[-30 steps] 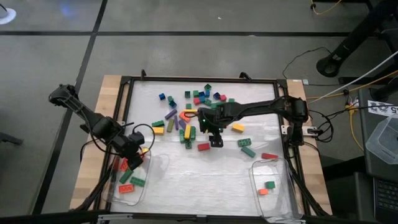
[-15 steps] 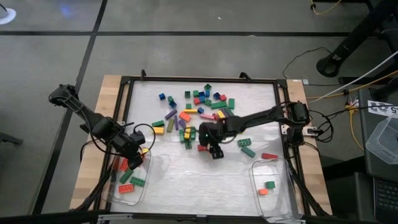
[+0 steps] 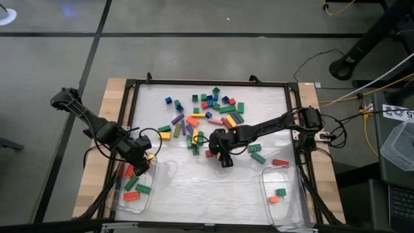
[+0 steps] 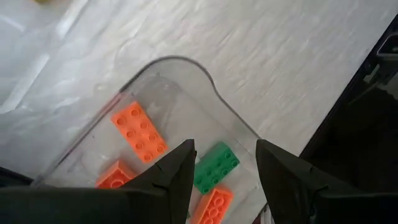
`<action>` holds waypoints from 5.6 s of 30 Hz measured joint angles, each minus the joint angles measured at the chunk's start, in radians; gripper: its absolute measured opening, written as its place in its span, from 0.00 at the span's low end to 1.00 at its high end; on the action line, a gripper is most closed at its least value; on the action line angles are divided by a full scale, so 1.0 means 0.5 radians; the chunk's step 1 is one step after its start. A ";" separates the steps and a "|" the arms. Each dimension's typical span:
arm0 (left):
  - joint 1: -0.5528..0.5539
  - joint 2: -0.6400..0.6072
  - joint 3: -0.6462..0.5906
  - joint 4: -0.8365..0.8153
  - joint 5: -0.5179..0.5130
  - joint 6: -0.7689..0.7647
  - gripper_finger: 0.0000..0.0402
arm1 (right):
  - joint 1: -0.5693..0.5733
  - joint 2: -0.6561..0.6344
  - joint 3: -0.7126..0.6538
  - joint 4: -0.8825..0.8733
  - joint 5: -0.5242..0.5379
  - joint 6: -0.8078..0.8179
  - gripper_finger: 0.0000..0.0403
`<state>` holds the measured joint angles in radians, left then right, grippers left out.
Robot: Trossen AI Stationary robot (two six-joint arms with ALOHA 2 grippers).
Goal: Sort blocks by size
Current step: Put the large red wooden block into the left transparent bin
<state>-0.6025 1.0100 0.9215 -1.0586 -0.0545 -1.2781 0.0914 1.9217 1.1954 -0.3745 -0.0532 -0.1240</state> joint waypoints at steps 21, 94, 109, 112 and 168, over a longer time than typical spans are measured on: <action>0.001 0.000 -0.002 0.561 -0.739 0.552 0.39 | 0.000 0.108 0.087 0.057 -0.004 0.045 0.38; 0.436 0.000 0.001 0.704 -0.929 0.166 0.11 | 0.002 0.099 0.748 0.754 0.407 -0.436 0.39; 0.436 0.000 0.000 0.671 -0.925 0.165 0.11 | 0.002 0.099 0.748 0.745 0.381 -0.441 0.39; 0.436 0.000 0.000 0.668 -0.925 0.165 0.11 | 0.002 0.099 0.748 0.743 0.379 -0.441 0.39; 0.101 -0.099 0.000 -0.027 0.514 -0.211 0.34 | -0.230 0.063 0.749 -1.384 0.721 0.341 0.39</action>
<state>-0.5522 0.9605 0.9215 -1.0720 0.2028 -1.3834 -0.0234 1.9530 1.5701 -1.0666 0.3075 0.0463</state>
